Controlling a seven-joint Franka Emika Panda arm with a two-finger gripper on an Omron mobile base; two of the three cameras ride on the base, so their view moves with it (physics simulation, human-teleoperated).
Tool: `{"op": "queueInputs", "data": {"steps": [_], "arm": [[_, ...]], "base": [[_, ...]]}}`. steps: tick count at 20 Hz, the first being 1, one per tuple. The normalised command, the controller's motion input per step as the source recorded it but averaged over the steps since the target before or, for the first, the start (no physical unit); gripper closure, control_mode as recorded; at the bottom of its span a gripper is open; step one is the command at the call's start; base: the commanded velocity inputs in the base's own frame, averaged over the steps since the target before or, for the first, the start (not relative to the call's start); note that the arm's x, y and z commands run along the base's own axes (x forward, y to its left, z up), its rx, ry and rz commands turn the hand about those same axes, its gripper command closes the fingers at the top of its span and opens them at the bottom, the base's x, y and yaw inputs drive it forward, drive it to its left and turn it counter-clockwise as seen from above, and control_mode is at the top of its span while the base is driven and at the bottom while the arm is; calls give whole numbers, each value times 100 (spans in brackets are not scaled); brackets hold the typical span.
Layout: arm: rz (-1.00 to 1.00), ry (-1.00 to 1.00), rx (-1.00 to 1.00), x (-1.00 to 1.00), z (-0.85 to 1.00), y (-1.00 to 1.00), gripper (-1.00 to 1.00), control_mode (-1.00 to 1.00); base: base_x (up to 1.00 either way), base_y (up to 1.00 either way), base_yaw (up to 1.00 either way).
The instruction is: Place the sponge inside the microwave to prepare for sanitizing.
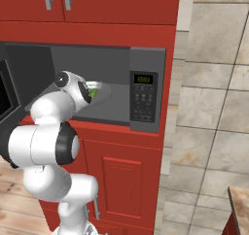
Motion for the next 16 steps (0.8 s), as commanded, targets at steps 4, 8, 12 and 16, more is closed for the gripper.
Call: {"op": "queueInputs", "data": {"steps": [4,8,12,16], "arm": [[0,-18,0,-69,15,0,-100,-100],[0,-20,0,-87,37,0,-100,-100],[0,-15,4,-92,54,-3,-100,-100],[0,-6,6,-95,65,-4,-100,-100]], "base": [[0,0,0],[0,0,0],[0,0,0],[0,0,0]]}}
